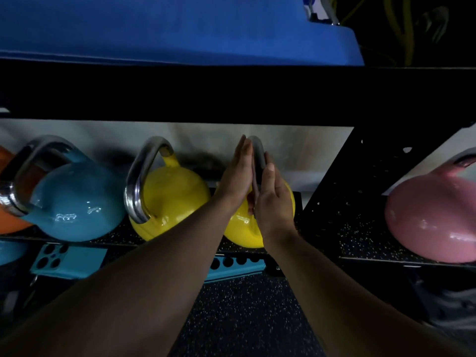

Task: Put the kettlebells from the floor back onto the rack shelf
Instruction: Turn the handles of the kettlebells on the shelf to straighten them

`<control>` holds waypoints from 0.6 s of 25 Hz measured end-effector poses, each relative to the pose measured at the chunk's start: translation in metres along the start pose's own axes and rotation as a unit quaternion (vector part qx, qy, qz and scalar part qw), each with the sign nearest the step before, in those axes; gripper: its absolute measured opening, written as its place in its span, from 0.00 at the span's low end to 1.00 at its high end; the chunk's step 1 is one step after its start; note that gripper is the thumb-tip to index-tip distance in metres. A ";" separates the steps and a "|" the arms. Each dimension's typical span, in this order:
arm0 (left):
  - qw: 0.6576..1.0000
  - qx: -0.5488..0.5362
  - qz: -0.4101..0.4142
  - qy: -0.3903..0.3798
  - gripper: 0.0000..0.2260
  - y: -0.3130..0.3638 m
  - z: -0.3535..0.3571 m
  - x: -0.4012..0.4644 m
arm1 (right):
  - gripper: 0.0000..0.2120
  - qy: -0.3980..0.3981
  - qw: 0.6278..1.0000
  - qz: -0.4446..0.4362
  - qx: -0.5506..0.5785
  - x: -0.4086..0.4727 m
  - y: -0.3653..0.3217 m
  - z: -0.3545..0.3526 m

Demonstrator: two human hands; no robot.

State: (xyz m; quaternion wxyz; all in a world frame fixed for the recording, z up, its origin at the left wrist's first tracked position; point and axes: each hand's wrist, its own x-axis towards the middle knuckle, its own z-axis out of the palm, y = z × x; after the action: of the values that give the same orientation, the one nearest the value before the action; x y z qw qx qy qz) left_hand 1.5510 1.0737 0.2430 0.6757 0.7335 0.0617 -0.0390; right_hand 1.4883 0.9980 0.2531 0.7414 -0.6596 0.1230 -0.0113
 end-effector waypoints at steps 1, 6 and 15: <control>1.000 -0.008 0.006 -0.004 0.33 0.000 0.002 -0.001 | 0.21 -0.001 1.000 -0.002 0.007 -0.001 0.001 -0.001; 1.000 -0.017 0.013 -0.008 0.31 -0.004 0.007 0.001 | 0.22 0.018 0.999 -0.025 -0.021 -0.003 0.001 0.002; 1.000 0.001 0.018 -0.014 0.29 -0.007 0.005 0.004 | 0.22 -0.002 0.997 -0.042 -0.063 -0.002 0.001 -0.001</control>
State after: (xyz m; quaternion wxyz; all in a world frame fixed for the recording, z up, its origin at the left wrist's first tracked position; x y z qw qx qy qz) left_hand 1.5537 1.0691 0.2350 0.6763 0.7346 0.0392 -0.0369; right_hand 1.4863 0.9978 0.2519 0.6972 -0.7099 0.0943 -0.0327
